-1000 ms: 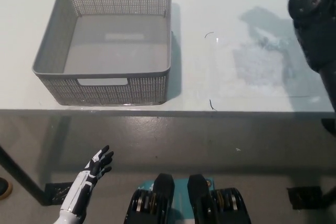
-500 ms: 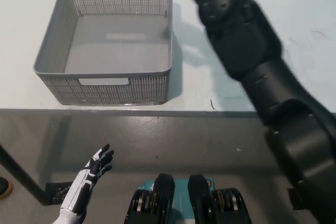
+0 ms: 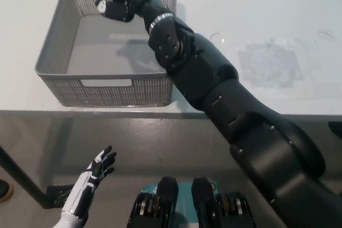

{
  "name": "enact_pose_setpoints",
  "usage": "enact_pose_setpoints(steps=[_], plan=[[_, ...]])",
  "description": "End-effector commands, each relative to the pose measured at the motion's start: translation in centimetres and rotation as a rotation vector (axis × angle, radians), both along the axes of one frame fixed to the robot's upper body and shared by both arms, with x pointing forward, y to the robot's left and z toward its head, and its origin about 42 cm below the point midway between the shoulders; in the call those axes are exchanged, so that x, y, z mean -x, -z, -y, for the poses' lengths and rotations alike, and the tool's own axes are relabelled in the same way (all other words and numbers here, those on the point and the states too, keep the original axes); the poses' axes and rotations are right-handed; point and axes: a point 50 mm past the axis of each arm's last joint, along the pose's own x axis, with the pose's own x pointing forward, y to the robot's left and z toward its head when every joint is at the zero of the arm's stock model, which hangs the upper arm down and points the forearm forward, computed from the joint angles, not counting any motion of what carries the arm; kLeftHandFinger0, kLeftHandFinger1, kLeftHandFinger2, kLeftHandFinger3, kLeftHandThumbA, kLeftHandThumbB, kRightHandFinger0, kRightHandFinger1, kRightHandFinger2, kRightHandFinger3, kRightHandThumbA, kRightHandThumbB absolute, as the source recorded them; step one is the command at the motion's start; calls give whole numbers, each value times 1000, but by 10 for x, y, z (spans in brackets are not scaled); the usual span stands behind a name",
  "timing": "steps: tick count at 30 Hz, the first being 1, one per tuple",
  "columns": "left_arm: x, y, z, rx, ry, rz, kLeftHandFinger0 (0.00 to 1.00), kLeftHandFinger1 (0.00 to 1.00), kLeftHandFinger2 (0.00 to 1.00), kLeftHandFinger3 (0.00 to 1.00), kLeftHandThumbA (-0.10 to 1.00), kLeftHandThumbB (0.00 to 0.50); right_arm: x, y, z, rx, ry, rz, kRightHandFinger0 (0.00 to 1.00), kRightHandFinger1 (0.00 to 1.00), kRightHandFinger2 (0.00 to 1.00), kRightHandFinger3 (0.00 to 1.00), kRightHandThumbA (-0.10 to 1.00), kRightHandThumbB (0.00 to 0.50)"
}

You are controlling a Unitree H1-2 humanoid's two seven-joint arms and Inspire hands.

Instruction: Use the right hand to pick up a webcam and put it into a container on the left side

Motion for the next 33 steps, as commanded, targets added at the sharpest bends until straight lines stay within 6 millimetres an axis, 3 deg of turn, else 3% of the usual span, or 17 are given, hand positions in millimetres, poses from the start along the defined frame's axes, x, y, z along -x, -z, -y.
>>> enact_pose_setpoints(steps=[1, 7, 17, 18, 19, 20, 21, 22, 25, 26, 27, 29, 33], plan=[[-9, -17, -2, -15, 28, 60, 1000, 1000, 1000, 1000, 1000, 141, 3, -39, -18, -51, -43, 96, 0, 366, 748, 768, -100, 182], [-9, -16, -2, -13, 31, 59, 1000, 1000, 1000, 1000, 1000, 122, 5, -18, -21, 35, -36, 50, 0, 363, 759, 779, -100, 174], [-12, -19, -1, -23, 41, 68, 1000, 1000, 1000, 1000, 1000, 131, 5, -19, -23, 58, -8, 68, 3, 389, 743, 780, -100, 193], [-13, -19, 0, -18, 41, 68, 1000, 1000, 1000, 1000, 1000, 125, 5, -20, -22, 64, 4, 78, 78, 423, 737, 823, 11, 178], [-13, -19, 0, -18, 43, 71, 1000, 1000, 1000, 1000, 1000, 119, 4, -21, -21, 72, 5, 78, 117, 403, 672, 938, 168, 203], [-13, -20, 0, -19, 44, 71, 1000, 1000, 1000, 1000, 1000, 117, 4, -22, -21, 75, 2, 73, 369, 659, 907, 1000, 310, 234], [-13, -20, 0, -19, 44, 72, 1000, 1000, 1000, 1000, 1000, 116, 3, -23, -20, 78, -5, 64, 535, 737, 917, 1000, 349, 227], [-13, -20, -1, -22, 44, 72, 1000, 1000, 1000, 1000, 1000, 117, 1, -25, -18, 92, -29, 43, 1000, 1000, 1000, 1000, 623, 275], [-14, -21, -1, -26, 44, 74, 1000, 1000, 1000, 1000, 1000, 117, -1, -27, -14, 126, -23, 46, 1000, 1000, 1000, 1000, 918, 339], [-14, -21, -1, -27, 46, 75, 1000, 1000, 1000, 1000, 1000, 118, -3, -28, -12, 131, -19, 35, 1000, 1000, 1000, 1000, 968, 365], [-14, -21, -1, -27, 47, 72, 1000, 1000, 1000, 1000, 1000, 123, -4, -30, -11, 135, -17, 30, 1000, 1000, 1000, 1000, 1000, 434], [-13, -20, -1, -30, 46, 68, 1000, 1000, 1000, 1000, 1000, 125, -5, -31, -8, 142, -14, 41, 1000, 1000, 1000, 1000, 1000, 483], [-13, -19, 0, -29, 48, 65, 1000, 1000, 1000, 1000, 1000, 132, -8, -35, -2, 138, -3, 48, 1000, 1000, 1000, 1000, 1000, 465]])
